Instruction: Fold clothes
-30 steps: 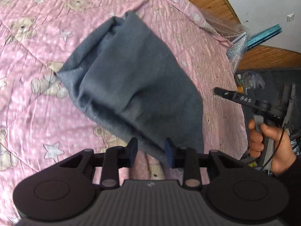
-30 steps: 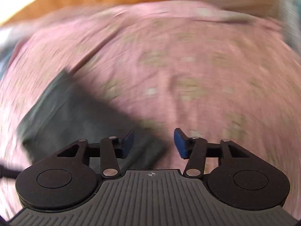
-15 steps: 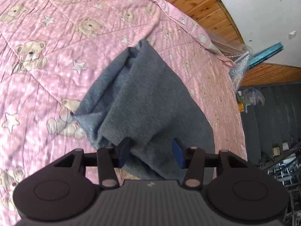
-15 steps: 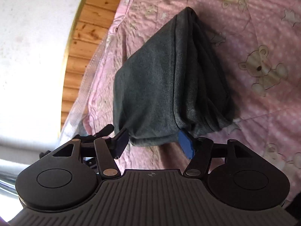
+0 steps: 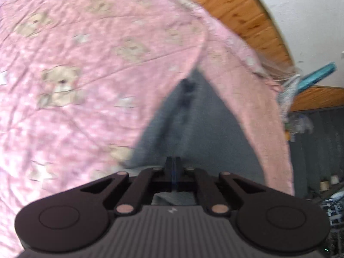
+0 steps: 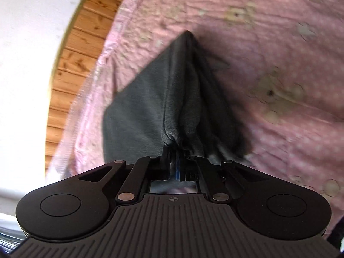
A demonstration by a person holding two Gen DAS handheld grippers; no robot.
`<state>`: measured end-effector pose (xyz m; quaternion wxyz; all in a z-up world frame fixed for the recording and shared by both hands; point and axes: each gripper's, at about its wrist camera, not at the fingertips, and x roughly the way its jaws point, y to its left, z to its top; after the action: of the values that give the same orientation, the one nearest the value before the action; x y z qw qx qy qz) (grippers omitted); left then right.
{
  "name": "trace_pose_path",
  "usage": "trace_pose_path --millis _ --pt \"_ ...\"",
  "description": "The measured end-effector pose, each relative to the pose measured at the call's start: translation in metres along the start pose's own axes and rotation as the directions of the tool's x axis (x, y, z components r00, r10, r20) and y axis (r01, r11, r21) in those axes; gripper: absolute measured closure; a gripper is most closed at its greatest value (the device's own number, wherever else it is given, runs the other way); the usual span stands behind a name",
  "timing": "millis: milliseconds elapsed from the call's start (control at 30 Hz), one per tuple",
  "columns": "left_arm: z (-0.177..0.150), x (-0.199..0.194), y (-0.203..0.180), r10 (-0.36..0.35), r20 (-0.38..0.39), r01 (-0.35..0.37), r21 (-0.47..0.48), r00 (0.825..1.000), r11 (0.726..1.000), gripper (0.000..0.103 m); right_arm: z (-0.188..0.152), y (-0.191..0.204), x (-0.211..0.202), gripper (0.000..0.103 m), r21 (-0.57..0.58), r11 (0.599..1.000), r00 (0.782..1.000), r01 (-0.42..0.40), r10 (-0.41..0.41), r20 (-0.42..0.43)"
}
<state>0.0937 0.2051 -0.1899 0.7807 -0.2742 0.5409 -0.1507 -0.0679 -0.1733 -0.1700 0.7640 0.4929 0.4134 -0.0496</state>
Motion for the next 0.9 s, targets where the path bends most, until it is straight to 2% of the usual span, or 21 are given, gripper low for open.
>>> trace_pose_path --millis 67,133,233,267,300,367,433,500,567,633,700,767,800,833,867,900 --pt "0.001 0.001 0.010 -0.009 -0.016 0.009 -0.018 1.000 1.000 0.102 -0.002 -0.006 0.005 0.100 0.005 1.000 1.000 -0.001 0.001 -0.010" --pt "-0.001 -0.008 0.010 -0.068 -0.038 0.067 -0.010 0.997 0.998 0.098 -0.001 -0.009 -0.001 0.091 0.047 0.998 0.999 -0.033 0.033 -0.005" --pt "-0.021 -0.034 -0.002 -0.138 -0.049 0.140 0.048 0.989 0.989 0.068 -0.004 -0.008 -0.026 0.052 0.112 0.992 0.998 -0.055 0.051 0.032" --pt "-0.031 -0.038 -0.006 -0.161 -0.054 0.163 0.054 0.986 0.985 0.047 -0.007 -0.009 -0.032 0.031 0.137 0.988 0.997 -0.065 0.060 0.040" --pt "-0.040 -0.037 -0.011 -0.173 -0.055 0.176 0.060 0.983 0.982 0.034 -0.011 -0.010 -0.033 0.021 0.165 0.983 0.997 -0.079 0.074 0.035" --pt "-0.055 -0.034 -0.020 -0.192 -0.057 0.196 0.072 0.980 0.978 0.030 -0.017 -0.011 -0.024 0.020 0.201 0.975 0.995 -0.096 0.096 0.007" --pt "-0.059 -0.016 -0.024 -0.173 -0.068 0.177 0.058 0.983 0.983 0.029 -0.018 -0.014 -0.010 0.020 0.207 0.977 0.998 -0.060 0.061 -0.002" --pt "-0.061 0.002 -0.023 -0.148 -0.081 0.151 0.030 0.986 0.988 0.029 -0.014 -0.018 0.001 0.021 0.210 0.978 1.000 -0.017 0.012 0.023" --pt "-0.056 0.013 -0.015 -0.119 -0.067 0.119 -0.011 0.991 0.993 0.029 -0.008 -0.021 0.004 0.023 0.218 0.976 0.998 -0.021 0.007 0.065" --pt "-0.048 0.018 -0.005 -0.126 -0.034 0.124 -0.057 0.991 0.991 0.029 0.000 -0.019 0.005 0.023 0.205 0.978 0.996 -0.032 0.015 0.085" --pt "-0.039 0.022 0.002 -0.154 -0.010 0.152 -0.111 0.988 0.982 0.030 0.006 -0.016 0.012 0.023 0.181 0.983 0.998 -0.020 0.009 0.062" --pt "-0.034 0.028 0.001 -0.174 -0.012 0.171 -0.115 0.985 0.979 0.028 0.010 -0.013 0.018 0.023 0.148 0.989 0.999 -0.014 0.008 0.040" --pt "-0.033 0.030 -0.003 -0.172 -0.014 0.170 -0.093 0.985 0.981 0.031 0.012 -0.013 0.020 0.031 0.137 0.991 0.999 -0.016 0.011 0.035" --pt "-0.033 0.031 -0.006 -0.161 -0.015 0.159 -0.070 0.987 0.985 0.039 0.013 -0.013 0.022 0.050 0.130 0.991 1.000 -0.019 0.015 0.027" --pt "-0.032 0.030 -0.008 -0.156 -0.016 0.155 -0.069 0.988 0.986 0.063 0.016 -0.014 0.022 0.064 0.132 0.991 1.000 -0.025 0.024 0.013" --pt "-0.031 0.027 -0.008 -0.173 -0.012 0.171 -0.092 0.985 0.981 0.069 0.018 -0.013 0.021 0.067 0.129 0.991 1.000 -0.031 0.030 0.004"
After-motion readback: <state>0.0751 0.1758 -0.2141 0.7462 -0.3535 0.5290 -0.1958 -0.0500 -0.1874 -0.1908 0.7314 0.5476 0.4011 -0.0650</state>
